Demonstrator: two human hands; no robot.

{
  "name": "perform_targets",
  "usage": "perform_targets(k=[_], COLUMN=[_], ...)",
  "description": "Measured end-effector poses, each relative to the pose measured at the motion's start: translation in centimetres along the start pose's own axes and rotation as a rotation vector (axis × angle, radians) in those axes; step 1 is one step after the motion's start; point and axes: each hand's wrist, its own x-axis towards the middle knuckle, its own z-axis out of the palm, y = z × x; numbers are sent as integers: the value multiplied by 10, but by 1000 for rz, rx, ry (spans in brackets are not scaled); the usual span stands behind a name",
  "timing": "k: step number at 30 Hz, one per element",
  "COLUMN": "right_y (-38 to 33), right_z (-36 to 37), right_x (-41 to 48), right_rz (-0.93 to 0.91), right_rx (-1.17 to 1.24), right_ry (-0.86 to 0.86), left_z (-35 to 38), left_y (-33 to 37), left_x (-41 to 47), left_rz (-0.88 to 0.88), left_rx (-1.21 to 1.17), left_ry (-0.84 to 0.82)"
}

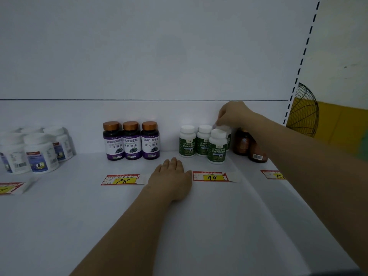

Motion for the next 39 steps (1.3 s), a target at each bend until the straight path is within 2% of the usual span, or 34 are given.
perform_targets(k=[5,10,12,14,16,18,26,32,39], right_y=[-1,-12,-18,-24,-27,-28,-21,-3,2], right_z=[-33,-65,-68,-64,-54,-42,-5,19,24], right_x=[-10,-36,-50,-62,-72,-80,-82,-79,-79], right_rz=[-104,-215,-247,-267,-275,-266,-149,-172,-176], right_rx=[115,236,245,260,306,357,462,852,970], right_ry=[296,461,486,469,427,379,240,121,36], left_z=[-4,-19,-26,-33,-41,-43,-37,-35,-33], left_y=[3,12,15,19,22,24,22,21,23], left_x=[1,-11,-16,-19,-22,-23,-17,-15,-13], left_rz=[-22,-55,-18,59,134,190,169,159,142], left_rx=[-21,-228,-400,-706,-1001,-1114,-1162,-1257,-1227], left_ry=[26,297,376,345,230,157,145,47,1])
